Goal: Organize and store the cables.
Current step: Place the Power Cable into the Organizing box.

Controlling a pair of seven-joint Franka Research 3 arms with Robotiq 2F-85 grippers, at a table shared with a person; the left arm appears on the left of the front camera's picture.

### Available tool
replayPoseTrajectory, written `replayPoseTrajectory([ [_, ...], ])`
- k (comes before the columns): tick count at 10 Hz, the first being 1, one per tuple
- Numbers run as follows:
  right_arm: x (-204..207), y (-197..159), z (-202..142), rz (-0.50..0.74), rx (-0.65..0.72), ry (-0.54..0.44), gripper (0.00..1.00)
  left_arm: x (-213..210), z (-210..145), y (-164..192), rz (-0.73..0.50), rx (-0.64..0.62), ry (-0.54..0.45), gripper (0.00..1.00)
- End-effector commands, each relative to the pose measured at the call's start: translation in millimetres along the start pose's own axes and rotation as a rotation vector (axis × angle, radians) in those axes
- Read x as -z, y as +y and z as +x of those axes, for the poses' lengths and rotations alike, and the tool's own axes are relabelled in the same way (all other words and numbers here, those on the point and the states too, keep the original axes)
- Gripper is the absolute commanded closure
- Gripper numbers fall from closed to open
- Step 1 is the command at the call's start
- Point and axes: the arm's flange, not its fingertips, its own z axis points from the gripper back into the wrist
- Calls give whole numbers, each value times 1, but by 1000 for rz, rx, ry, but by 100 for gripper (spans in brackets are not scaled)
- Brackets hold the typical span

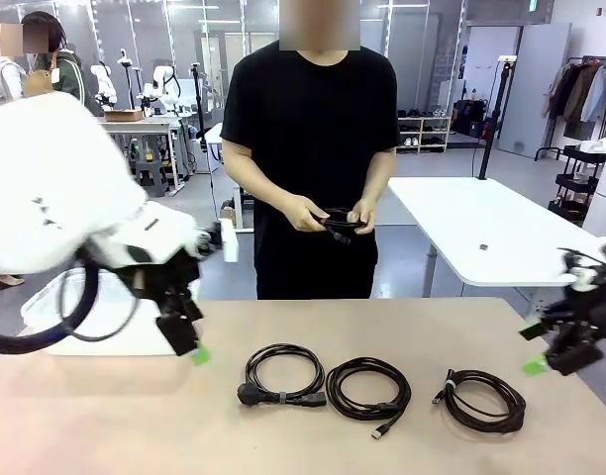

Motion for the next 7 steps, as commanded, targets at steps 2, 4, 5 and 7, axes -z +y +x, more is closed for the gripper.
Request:
replayPoseTrajectory([
  [2, -15, 39, -78, 26, -54, -138, 0, 44, 53, 1, 64, 62, 104, 0],
  [4, -22, 42, -106, 21, -61, -201, 0, 74, 73, -5, 94, 136, 159, 0],
  [5, -23, 42, -118, -11, -61, -232, 0, 87, 80, -7, 79, 208, 163, 0],
  [7, -45, 4, -104, 9, -40, -181, 0, 108, 87, -10, 37, 300, 184, 0],
])
